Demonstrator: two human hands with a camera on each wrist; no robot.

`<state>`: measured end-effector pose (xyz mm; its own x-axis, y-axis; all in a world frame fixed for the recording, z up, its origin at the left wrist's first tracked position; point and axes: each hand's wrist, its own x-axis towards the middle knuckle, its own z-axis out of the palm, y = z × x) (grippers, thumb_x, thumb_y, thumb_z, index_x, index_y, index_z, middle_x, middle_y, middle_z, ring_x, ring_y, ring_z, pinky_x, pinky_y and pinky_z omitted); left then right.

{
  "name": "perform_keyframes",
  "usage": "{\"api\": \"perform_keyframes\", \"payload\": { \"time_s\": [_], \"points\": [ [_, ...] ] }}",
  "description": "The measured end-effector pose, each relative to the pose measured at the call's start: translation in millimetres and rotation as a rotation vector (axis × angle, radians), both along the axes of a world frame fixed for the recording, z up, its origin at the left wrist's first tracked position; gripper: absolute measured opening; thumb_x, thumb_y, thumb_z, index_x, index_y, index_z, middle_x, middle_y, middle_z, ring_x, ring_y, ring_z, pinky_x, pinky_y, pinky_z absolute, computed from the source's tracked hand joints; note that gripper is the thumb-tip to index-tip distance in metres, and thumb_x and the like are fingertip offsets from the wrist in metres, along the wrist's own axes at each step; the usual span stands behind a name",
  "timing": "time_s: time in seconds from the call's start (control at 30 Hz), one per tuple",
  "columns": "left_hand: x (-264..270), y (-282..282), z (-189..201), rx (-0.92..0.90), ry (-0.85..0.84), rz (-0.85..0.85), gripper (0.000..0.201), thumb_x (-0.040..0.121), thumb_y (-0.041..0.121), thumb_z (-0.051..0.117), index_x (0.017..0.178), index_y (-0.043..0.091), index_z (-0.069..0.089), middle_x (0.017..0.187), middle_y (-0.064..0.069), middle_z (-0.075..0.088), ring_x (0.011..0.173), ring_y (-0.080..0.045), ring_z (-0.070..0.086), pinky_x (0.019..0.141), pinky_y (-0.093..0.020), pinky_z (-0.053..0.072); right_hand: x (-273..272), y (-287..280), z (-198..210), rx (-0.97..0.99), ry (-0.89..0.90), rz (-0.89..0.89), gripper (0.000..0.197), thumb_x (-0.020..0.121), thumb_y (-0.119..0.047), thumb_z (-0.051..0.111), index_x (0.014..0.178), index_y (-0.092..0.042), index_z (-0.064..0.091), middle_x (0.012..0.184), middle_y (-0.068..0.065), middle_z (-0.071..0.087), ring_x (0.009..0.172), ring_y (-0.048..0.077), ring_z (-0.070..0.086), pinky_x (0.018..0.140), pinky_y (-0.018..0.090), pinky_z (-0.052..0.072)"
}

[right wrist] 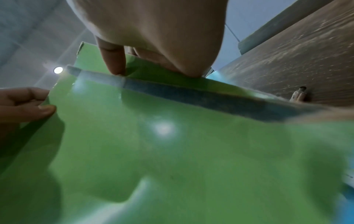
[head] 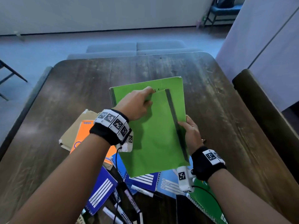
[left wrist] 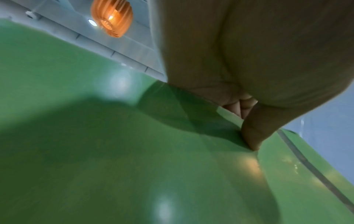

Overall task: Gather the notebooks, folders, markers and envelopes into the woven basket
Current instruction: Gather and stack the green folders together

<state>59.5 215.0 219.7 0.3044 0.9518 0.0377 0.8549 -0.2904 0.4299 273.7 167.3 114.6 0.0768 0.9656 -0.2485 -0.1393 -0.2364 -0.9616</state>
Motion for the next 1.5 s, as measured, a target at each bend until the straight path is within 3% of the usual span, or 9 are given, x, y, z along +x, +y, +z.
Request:
{"api": "perform_keyframes", "payload": {
  "time_s": [0.27,0.4,0.63,0.7,0.83,1.0,1.17,1.4,1.5],
  "points": [
    [-93.3,-15.2,4.9,-0.027,-0.43,0.35,0.072,0.098,0.004,0.053,0.141,0.059,0.035,0.138,-0.004,0.056,0.097,-0.018,0.059,0.088,-0.038,0.054,34.7,24.4,-32.0,-0.06,0.016,-0.081,0.05,0.08,-0.036,0.072,0.128,-0.025,0.065,0.132,0.006,0.066,0.124,0.029,0.06,0.108,0.05,0.043],
    [-113.7,-26.5,-22.9,0.067,-0.759,0.661,0.063,0.098,-0.004,0.049,0.149,0.03,0.033,0.12,0.003,0.057,0.077,0.007,0.062,0.067,-0.005,0.048,38.5,27.8,-33.6,-0.053,0.038,-0.164,0.072,0.09,-0.041,0.065,0.153,-0.02,0.038,0.152,0.002,0.048,0.138,0.021,0.047,0.118,0.049,0.033],
    [-92.7,-18.7,-141.0,-0.011,-1.146,0.996,0.084,0.079,0.018,0.06,0.153,0.019,0.02,0.142,-0.019,0.049,0.129,-0.038,0.05,0.111,-0.055,0.037,12.4,39.2,-61.8,-0.062,0.072,-0.264,0.106,0.062,-0.079,0.073,0.149,-0.027,0.041,0.153,-0.002,0.048,0.141,0.021,0.044,0.118,0.052,0.033],
    [-65.8,-19.3,-151.8,-0.041,-1.165,1.051,0.086,0.077,0.019,0.058,0.153,0.013,0.017,0.152,-0.023,0.037,0.138,-0.037,0.041,0.117,-0.053,0.031,-9.9,33.7,-34.7,-0.028,0.066,-0.307,0.094,0.079,-0.069,0.066,0.154,-0.023,0.034,0.157,-0.001,0.042,0.143,0.021,0.039,0.12,0.05,0.03],
    [-4.5,-34.6,-124.1,-0.04,-1.054,1.139,0.08,0.097,-0.001,0.047,0.157,0.013,-0.004,0.161,-0.018,0.018,0.131,-0.03,0.046,0.103,-0.018,0.033,-27.7,37.0,-19.1,0.048,0.03,-0.344,0.041,0.104,-0.045,0.045,0.138,-0.023,0.05,0.12,-0.012,0.054,0.106,0.0,0.052,0.097,0.027,0.037],
    [11.1,-42.9,-127.2,-0.087,-0.997,1.188,0.081,0.1,-0.001,0.044,0.158,0.024,-0.006,0.12,-0.006,0.04,0.07,-0.023,0.055,0.066,-0.027,0.049,-37.4,38.4,-7.8,0.155,-0.089,-0.381,0.031,0.103,-0.047,0.045,0.082,-0.025,0.049,0.067,-0.01,0.037,0.05,-0.001,0.032,0.057,0.024,0.031],
    [-3.8,-45.2,-142.5,-0.169,-0.958,1.253,0.09,0.092,0.015,0.064,0.158,0.024,0.003,0.158,-0.017,0.028,0.143,-0.037,0.031,0.113,-0.043,0.03,-32.3,35.2,-16.1,0.178,-0.114,-0.371,0.028,0.101,-0.048,0.047,0.087,-0.025,0.054,0.069,-0.011,0.044,0.052,-0.003,0.036,0.055,0.018,0.033],
    [-19.3,-47.4,-171.7,-0.426,-1.316,1.171,0.125,0.073,0.011,0.083,0.153,0.04,-0.008,0.143,-0.021,0.043,0.11,-0.041,0.063,0.078,-0.051,0.059,-36.9,29.9,-21.2,0.136,-0.106,-0.39,0.033,0.102,-0.046,0.048,0.077,-0.025,0.05,0.066,-0.012,0.037,0.053,0.001,0.03,0.057,0.024,0.028],
    [-20.2,-50.2,-172.6,-0.357,-1.272,1.092,0.121,0.079,0.009,0.079,0.156,0.033,-0.012,0.158,-0.016,0.028,0.136,-0.037,0.043,0.107,-0.055,0.043,-38.5,28.8,-23.0,0.205,-0.042,-0.411,0.035,0.101,-0.049,0.048,0.078,-0.023,0.048,0.068,-0.01,0.038,0.057,0.003,0.034,0.06,0.025,0.031]
  ]
}}
